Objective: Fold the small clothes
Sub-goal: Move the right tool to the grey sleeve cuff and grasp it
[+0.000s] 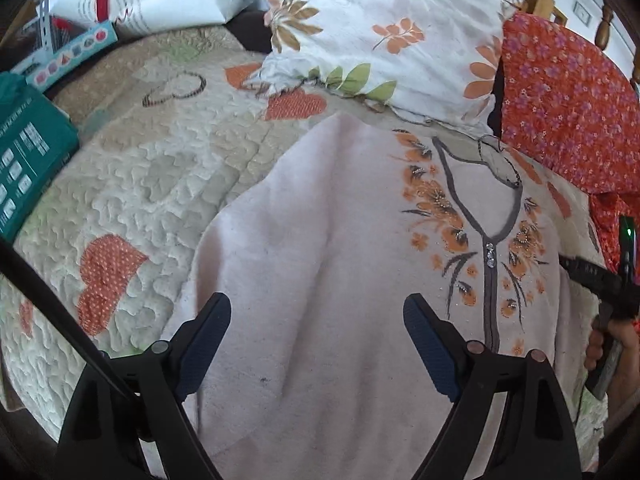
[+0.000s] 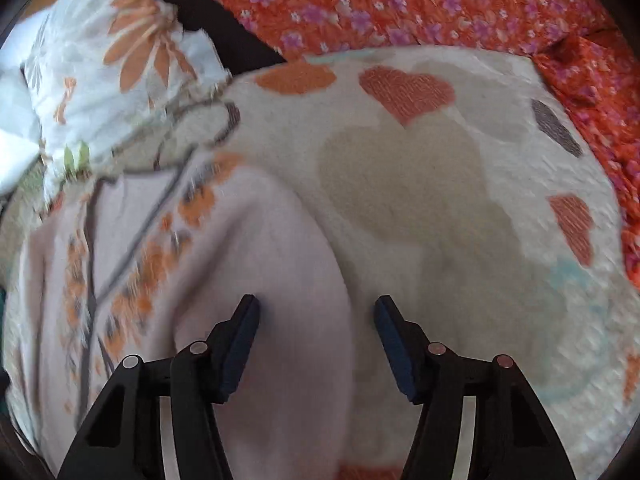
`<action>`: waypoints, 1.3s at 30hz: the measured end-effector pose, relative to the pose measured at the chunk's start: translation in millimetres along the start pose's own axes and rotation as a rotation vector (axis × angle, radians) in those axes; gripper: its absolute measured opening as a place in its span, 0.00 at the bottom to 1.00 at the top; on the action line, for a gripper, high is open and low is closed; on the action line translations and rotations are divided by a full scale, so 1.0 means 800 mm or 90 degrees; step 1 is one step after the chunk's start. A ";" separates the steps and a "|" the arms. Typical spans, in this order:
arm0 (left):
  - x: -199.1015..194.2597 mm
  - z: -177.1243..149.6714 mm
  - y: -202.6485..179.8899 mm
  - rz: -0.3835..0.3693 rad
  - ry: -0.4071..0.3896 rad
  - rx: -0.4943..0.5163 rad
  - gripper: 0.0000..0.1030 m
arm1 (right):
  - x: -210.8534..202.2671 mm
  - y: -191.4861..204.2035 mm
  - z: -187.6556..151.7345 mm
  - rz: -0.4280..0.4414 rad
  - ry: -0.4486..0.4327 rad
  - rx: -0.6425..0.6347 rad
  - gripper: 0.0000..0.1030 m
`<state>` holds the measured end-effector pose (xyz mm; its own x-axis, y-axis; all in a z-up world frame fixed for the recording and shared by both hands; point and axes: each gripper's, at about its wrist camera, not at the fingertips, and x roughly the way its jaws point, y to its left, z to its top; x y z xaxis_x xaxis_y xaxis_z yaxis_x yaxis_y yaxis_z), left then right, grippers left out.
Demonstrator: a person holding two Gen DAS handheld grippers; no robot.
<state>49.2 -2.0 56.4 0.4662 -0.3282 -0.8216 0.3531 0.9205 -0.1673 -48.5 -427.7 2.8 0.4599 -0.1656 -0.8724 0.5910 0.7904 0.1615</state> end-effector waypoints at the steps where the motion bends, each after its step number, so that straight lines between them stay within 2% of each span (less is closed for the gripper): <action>1: 0.004 0.001 0.002 -0.002 0.008 -0.004 0.85 | 0.002 0.002 0.010 0.023 -0.005 0.000 0.51; 2: 0.008 0.001 0.003 0.000 0.013 -0.003 0.85 | 0.004 0.004 0.015 0.027 0.001 0.001 0.29; 3: 0.010 0.001 0.003 0.003 0.018 -0.002 0.85 | 0.005 0.006 0.020 0.021 0.007 -0.003 0.12; 4: 0.012 0.003 0.004 0.004 0.022 -0.001 0.85 | 0.005 0.008 0.025 0.044 0.020 -0.004 0.05; 5: 0.013 0.004 0.005 0.003 0.024 -0.002 0.85 | 0.005 0.009 0.029 0.047 0.027 -0.004 0.05; 8: 0.009 0.007 0.012 0.007 0.015 -0.013 0.85 | -0.010 0.011 0.055 -0.050 -0.002 -0.036 0.04; 10: 0.010 0.010 0.018 0.016 0.008 -0.019 0.85 | -0.011 0.002 0.085 -0.100 -0.018 -0.021 0.04; 12: 0.012 0.013 0.022 0.023 0.006 -0.023 0.85 | -0.006 0.001 0.103 -0.126 -0.021 -0.018 0.04; 13: 0.014 0.014 0.026 0.026 0.008 -0.027 0.85 | 0.005 0.010 0.111 -0.160 -0.016 -0.033 0.04; 16: 0.014 0.014 0.031 0.024 0.011 -0.039 0.85 | 0.029 0.034 0.102 -0.195 0.025 -0.071 0.06; 17: 0.010 0.014 0.033 0.021 0.005 -0.041 0.85 | 0.025 0.041 0.094 -0.203 0.017 -0.082 0.06; 19: 0.003 0.013 0.037 0.020 -0.005 -0.044 0.85 | 0.000 0.053 0.075 -0.194 -0.011 -0.099 0.09; 21: -0.004 0.010 0.042 0.015 -0.011 -0.048 0.85 | -0.043 0.061 0.043 -0.148 -0.030 -0.114 0.12; 22: -0.008 0.008 0.045 0.012 -0.013 -0.051 0.85 | -0.067 0.064 0.022 -0.115 -0.028 -0.121 0.17; 23: -0.011 0.007 0.047 0.010 -0.015 -0.055 0.85 | -0.093 0.064 -0.004 -0.070 -0.016 -0.127 0.26; 25: -0.017 0.003 0.052 0.007 -0.018 -0.063 0.85 | -0.128 0.066 -0.053 -0.006 0.011 -0.133 0.34; 26: -0.020 0.000 0.055 0.007 -0.019 -0.068 0.85 | -0.147 0.065 -0.090 0.023 0.027 -0.146 0.36; 29: -0.026 -0.007 0.060 0.006 -0.022 -0.086 0.85 | -0.181 0.069 -0.189 0.059 0.069 -0.200 0.39; 31: -0.028 -0.011 0.062 0.001 -0.022 -0.098 0.85 | -0.189 0.075 -0.238 0.084 0.086 -0.219 0.42; 33: -0.029 -0.015 0.059 -0.005 -0.021 -0.103 0.85 | -0.189 0.088 -0.286 0.087 0.092 -0.247 0.42; 37: -0.029 -0.024 0.050 -0.014 -0.015 -0.098 0.85 | -0.180 0.112 -0.340 0.095 0.085 -0.277 0.42; 39: -0.027 -0.030 0.046 -0.008 -0.015 -0.088 0.85 | -0.177 0.124 -0.364 0.044 0.063 -0.320 0.42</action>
<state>32.3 43.9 55.2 0.4824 -0.3430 -0.8060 0.2443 0.9363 -0.2522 -248.3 -154.0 8.0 0.4081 -0.0653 -0.9106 0.1590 0.9873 0.0005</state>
